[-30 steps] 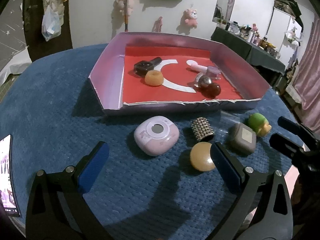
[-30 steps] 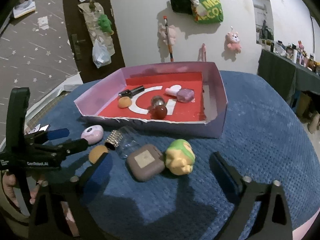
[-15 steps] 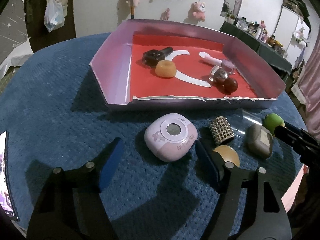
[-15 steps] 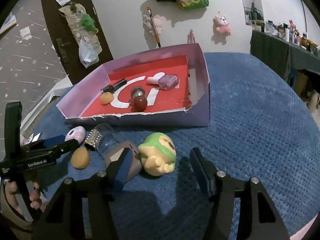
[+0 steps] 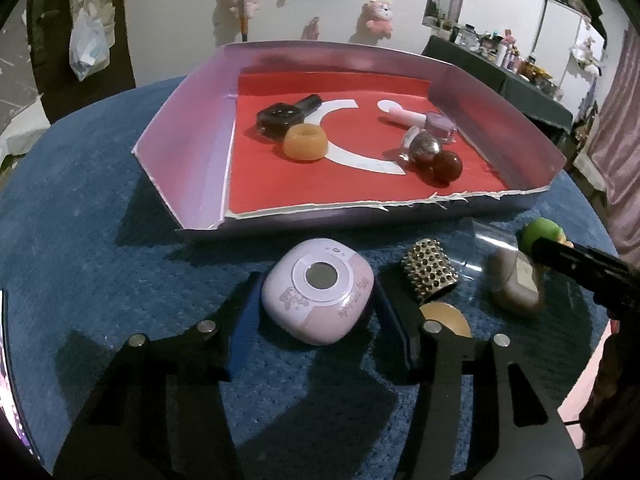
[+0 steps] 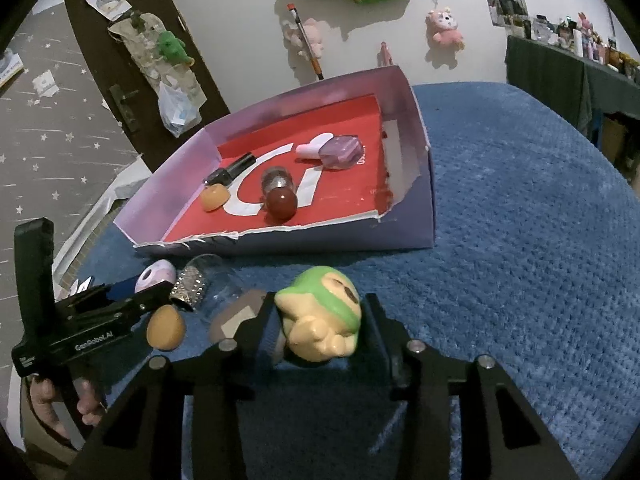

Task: Organize rigid objects
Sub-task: 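Grasp the pink compact with the left tool while the right tool grasps the green figurine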

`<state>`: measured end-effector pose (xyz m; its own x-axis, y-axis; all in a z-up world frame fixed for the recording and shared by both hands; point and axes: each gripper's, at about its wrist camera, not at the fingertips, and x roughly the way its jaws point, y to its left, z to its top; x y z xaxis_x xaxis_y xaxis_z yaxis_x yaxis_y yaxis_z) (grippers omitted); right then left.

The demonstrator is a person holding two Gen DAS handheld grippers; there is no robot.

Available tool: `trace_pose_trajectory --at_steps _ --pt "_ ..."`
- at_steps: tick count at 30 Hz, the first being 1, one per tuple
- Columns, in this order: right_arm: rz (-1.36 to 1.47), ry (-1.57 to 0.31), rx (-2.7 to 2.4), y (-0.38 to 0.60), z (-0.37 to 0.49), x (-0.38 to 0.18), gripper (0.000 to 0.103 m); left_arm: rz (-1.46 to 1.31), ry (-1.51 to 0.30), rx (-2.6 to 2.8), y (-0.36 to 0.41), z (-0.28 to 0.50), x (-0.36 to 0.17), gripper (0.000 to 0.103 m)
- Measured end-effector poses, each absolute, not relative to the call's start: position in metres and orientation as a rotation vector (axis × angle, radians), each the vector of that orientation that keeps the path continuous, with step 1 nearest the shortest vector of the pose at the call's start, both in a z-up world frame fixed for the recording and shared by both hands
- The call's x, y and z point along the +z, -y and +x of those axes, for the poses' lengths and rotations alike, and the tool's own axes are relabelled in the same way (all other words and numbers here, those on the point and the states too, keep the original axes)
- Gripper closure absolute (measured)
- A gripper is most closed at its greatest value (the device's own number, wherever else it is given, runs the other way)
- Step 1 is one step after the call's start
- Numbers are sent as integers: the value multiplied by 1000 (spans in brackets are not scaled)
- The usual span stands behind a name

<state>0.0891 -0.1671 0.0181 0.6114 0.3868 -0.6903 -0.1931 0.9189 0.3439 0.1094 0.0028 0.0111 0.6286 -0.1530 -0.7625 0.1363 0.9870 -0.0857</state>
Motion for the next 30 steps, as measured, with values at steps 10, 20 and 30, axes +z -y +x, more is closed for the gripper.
trace_pose_trajectory --at_steps 10,20,30 --pt "246 -833 356 165 84 28 60 -35 -857 -177 -6 100 18 50" --pt "213 -755 434 152 65 60 60 -38 -791 -199 -4 82 41 50" --pt "202 -729 468 144 61 73 60 -29 -756 -216 0 76 53 50"
